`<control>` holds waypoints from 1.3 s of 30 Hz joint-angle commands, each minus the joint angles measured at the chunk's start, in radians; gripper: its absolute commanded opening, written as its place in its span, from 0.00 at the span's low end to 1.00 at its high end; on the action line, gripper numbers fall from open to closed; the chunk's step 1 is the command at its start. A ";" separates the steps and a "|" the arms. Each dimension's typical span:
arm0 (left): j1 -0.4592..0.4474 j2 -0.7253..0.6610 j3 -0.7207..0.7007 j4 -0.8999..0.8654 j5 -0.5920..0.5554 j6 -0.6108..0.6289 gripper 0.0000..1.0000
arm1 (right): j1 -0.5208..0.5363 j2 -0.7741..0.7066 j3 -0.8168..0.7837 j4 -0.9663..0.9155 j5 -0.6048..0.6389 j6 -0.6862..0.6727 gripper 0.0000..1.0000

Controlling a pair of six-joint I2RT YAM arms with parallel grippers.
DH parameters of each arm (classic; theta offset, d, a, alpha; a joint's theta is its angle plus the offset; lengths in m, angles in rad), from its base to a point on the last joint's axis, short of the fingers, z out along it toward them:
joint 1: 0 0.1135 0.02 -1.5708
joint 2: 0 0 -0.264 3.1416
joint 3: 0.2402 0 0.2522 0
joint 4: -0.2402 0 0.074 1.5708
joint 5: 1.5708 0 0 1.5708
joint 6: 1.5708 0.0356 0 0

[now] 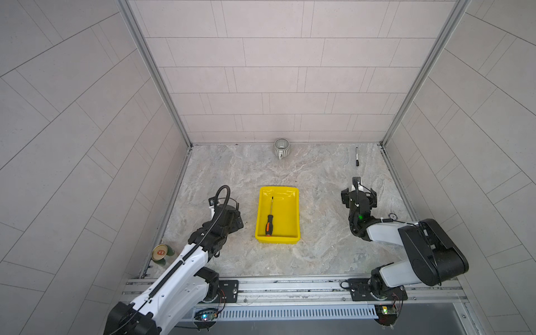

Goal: Put the screwdriver in the bin
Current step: Reset both arms

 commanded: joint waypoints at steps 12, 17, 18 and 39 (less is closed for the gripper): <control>-0.002 0.042 0.028 0.002 -0.005 0.010 1.00 | -0.107 0.077 -0.035 0.160 -0.141 0.052 1.00; -0.002 0.057 0.032 0.001 -0.003 0.009 1.00 | -0.120 0.108 -0.059 0.244 -0.135 0.077 1.00; -0.002 0.059 0.032 0.001 -0.002 0.009 1.00 | -0.120 0.124 -0.064 0.281 -0.137 0.064 1.00; -0.002 0.119 0.119 0.445 -0.178 0.408 1.00 | -0.112 0.120 -0.043 0.241 -0.135 0.052 0.99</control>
